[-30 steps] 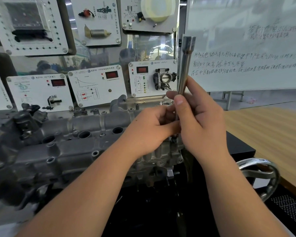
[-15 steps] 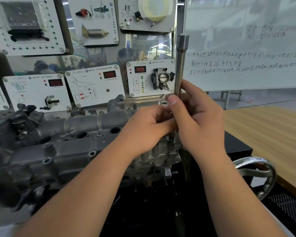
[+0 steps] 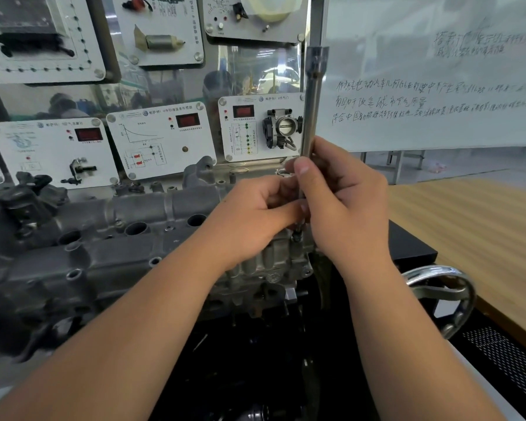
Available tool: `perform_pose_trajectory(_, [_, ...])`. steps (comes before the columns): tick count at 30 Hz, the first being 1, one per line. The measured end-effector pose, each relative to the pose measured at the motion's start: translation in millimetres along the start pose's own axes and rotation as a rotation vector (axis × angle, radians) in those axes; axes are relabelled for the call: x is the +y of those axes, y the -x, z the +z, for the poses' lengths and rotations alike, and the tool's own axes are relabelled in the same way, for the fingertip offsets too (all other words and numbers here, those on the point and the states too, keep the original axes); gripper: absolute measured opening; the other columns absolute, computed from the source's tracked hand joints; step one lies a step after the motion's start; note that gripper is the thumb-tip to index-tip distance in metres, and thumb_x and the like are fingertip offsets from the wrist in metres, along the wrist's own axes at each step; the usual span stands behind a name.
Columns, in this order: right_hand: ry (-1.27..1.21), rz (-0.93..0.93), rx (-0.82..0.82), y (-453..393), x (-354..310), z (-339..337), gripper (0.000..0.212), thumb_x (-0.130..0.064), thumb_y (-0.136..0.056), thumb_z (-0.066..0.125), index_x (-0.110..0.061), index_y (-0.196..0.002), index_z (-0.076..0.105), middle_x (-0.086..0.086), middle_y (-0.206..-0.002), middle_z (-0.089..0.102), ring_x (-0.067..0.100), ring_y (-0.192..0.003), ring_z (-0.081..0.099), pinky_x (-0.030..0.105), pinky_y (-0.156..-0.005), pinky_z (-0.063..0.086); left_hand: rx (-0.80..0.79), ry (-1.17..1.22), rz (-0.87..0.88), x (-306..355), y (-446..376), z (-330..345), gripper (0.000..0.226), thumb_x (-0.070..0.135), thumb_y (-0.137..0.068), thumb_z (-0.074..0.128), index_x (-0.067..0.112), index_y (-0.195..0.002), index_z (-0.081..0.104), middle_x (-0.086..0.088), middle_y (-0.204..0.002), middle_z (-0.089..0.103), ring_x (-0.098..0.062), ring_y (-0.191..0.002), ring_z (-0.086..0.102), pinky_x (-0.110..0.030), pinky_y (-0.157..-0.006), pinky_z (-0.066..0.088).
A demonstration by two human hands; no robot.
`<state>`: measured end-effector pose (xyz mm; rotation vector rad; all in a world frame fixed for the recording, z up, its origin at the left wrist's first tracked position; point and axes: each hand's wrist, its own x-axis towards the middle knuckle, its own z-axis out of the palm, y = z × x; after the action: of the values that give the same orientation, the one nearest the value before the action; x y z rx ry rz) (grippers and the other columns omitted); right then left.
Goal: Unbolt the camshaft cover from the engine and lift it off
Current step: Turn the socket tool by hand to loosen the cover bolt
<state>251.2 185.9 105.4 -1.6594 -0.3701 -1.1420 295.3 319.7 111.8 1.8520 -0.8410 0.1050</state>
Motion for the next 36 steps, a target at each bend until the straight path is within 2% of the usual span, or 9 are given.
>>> perform_pose_trajectory(5, [-0.007,0.005,-0.015,5,0,2,0.022,-0.02,-0.098,0.062,-0.01,-0.115,0.071,-0.015,-0.083,0.067,0.004,-0.079,0.064,0.019,-0.073,0.047,0.02,-0.069,-0.004,2,-1,0,0.017,0.03,-0.092,0.072,0.023,-0.108,0.075,0.01,-0.097,0.079,-0.009,-0.094,0.075,-0.042,-0.092,0.059])
perform_pose_trajectory(11, [0.022,-0.006,-0.017,-3,1,8,0.017,-0.021,-0.096,0.061,-0.008,-0.084,0.064,-0.01,-0.066,0.052,0.006,-0.065,0.047,0.022,-0.064,0.038,0.048,0.0,-0.004,-5,-3,0,0.018,0.024,-0.092,0.069,0.01,-0.102,0.074,-0.01,-0.094,0.078,-0.034,-0.093,0.074,-0.051,-0.091,0.059])
perform_pose_trajectory(14, [0.019,-0.034,-0.055,1,3,3,0.022,-0.021,-0.1,0.057,-0.007,-0.11,0.071,-0.013,-0.079,0.068,0.005,-0.074,0.061,0.019,-0.067,0.046,-0.031,0.042,-0.004,-5,-3,-2,0.018,0.023,-0.095,0.066,0.016,-0.108,0.075,-0.001,-0.101,0.08,-0.019,-0.1,0.075,-0.037,-0.095,0.059])
perform_pose_trajectory(19, [-0.048,0.035,-0.05,-3,1,1,0.042,-0.021,-0.102,0.052,-0.013,-0.142,0.057,-0.008,-0.107,0.075,0.001,-0.094,0.067,0.027,-0.087,0.056,-0.019,-0.056,0.011,0,-5,1,0.022,0.034,-0.092,0.067,0.02,-0.108,0.075,0.0,-0.099,0.079,-0.024,-0.098,0.075,-0.055,-0.097,0.055])
perform_pose_trajectory(22, [-0.066,0.027,-0.041,-4,2,3,0.039,-0.026,-0.097,0.062,-0.014,-0.134,0.064,-0.004,-0.102,0.073,0.008,-0.095,0.068,0.034,-0.087,0.057,0.024,-0.095,0.016,2,-5,2,0.038,0.049,-0.079,0.067,0.022,-0.105,0.073,-0.007,-0.099,0.078,-0.032,-0.097,0.073,-0.059,-0.093,0.056])
perform_pose_trajectory(25, [-0.049,0.005,-0.005,-4,7,0,0.029,-0.022,-0.091,0.069,-0.021,-0.12,0.071,-0.004,-0.088,0.069,0.009,-0.083,0.063,0.027,-0.078,0.052,0.041,-0.115,0.031,0,-5,1,0.044,0.053,-0.075,0.068,0.018,-0.102,0.071,-0.007,-0.092,0.077,-0.032,-0.091,0.073,-0.059,-0.088,0.057])
perform_pose_trajectory(30, [-0.068,-0.005,-0.077,-6,12,-5,0.006,-0.017,-0.096,0.066,-0.02,-0.097,0.071,-0.015,-0.066,0.054,0.001,-0.066,0.05,0.015,-0.066,0.039,-0.018,0.002,0.007,-6,-3,-2,0.024,0.033,-0.092,0.065,0.019,-0.109,0.073,0.003,-0.105,0.079,-0.016,-0.104,0.073,-0.043,-0.099,0.056])
perform_pose_trajectory(33, [-0.08,-0.027,-0.099,-6,13,-6,0.013,-0.015,-0.097,0.065,-0.028,-0.095,0.067,-0.021,-0.065,0.056,0.0,-0.065,0.051,0.012,-0.066,0.039,-0.041,-0.055,0.03,-5,-1,-3,0.024,0.034,-0.093,0.061,0.024,-0.111,0.073,0.008,-0.105,0.078,-0.01,-0.103,0.073,-0.039,-0.098,0.055])
perform_pose_trajectory(36, [-0.105,0.018,-0.104,-5,12,-6,0.019,-0.018,-0.096,0.064,-0.015,-0.113,0.073,-0.026,-0.074,0.064,-0.004,-0.073,0.06,0.01,-0.068,0.045,-0.017,-0.068,0.053,-5,0,-2,0.02,0.037,-0.089,0.065,0.025,-0.104,0.072,0.009,-0.098,0.079,-0.01,-0.096,0.075,-0.044,-0.096,0.057])
